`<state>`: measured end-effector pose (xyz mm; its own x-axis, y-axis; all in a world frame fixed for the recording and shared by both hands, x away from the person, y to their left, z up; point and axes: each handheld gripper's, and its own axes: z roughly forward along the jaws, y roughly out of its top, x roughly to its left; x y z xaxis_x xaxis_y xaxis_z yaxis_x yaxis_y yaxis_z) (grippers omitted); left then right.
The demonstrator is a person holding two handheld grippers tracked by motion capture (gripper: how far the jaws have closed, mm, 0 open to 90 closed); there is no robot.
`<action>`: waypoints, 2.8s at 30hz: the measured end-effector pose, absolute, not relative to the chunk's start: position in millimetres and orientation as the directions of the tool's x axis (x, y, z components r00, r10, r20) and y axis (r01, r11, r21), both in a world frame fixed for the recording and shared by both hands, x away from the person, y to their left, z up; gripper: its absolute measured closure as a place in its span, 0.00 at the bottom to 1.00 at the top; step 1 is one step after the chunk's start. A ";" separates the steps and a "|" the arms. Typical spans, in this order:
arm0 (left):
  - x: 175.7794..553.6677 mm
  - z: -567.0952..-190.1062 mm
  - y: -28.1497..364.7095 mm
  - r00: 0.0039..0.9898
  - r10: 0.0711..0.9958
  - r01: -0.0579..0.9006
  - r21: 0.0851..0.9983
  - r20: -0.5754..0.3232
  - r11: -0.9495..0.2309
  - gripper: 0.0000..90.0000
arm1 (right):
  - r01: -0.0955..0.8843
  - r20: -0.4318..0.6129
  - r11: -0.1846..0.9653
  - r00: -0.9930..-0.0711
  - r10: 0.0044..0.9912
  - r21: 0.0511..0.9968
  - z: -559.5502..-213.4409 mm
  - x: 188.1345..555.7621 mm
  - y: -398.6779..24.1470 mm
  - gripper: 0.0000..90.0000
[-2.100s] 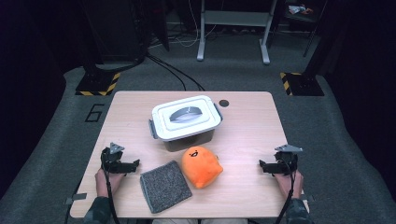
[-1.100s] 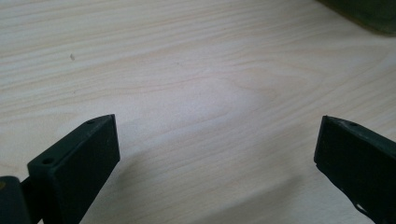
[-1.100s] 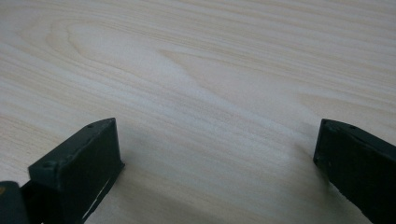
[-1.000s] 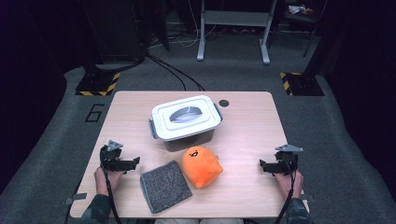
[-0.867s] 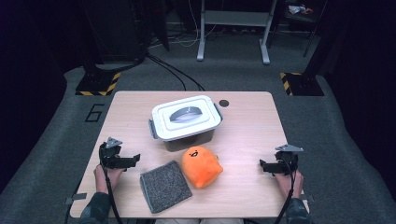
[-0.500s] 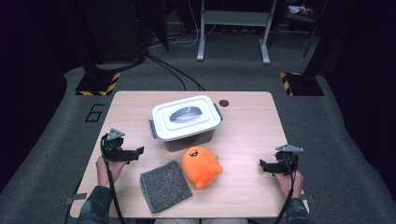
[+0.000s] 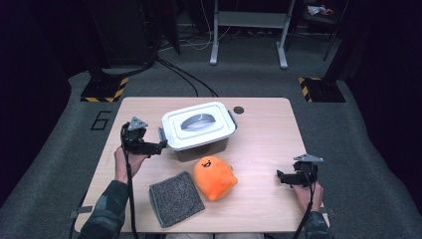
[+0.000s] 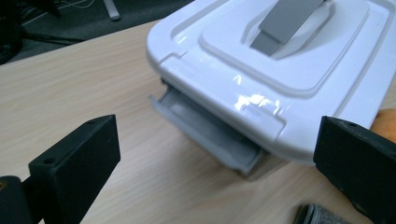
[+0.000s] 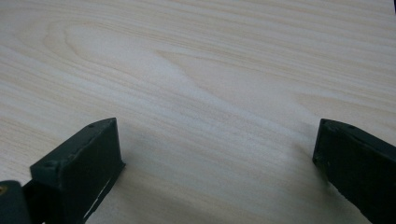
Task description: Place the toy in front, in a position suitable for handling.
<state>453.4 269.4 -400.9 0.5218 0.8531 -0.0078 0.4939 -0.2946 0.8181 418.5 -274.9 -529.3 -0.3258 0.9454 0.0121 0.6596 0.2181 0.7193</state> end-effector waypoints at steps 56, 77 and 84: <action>511.0 -398.8 196.6 0.682 0.725 0.392 0.792 0.091 -0.468 0.67 | 0.661 0.012 0.213 -0.318 0.948 0.720 -529.3 418.0 -274.3 0.01; 517.6 -397.4 208.7 0.667 0.734 0.389 0.780 0.129 -0.490 0.68 | 0.663 0.013 0.208 -0.313 0.950 0.719 -529.3 417.9 -274.2 0.01; 519.5 -397.0 214.4 0.656 0.744 0.398 0.778 0.130 -0.487 0.68 | 0.663 0.011 0.208 -0.311 0.950 0.719 -529.2 417.8 -274.3 0.01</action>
<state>519.5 214.4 -397.0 0.6559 0.7436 0.1298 0.3979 -0.4867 0.7777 417.8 -274.3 -529.2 -0.3108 0.9504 0.0110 0.6628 0.2084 0.7192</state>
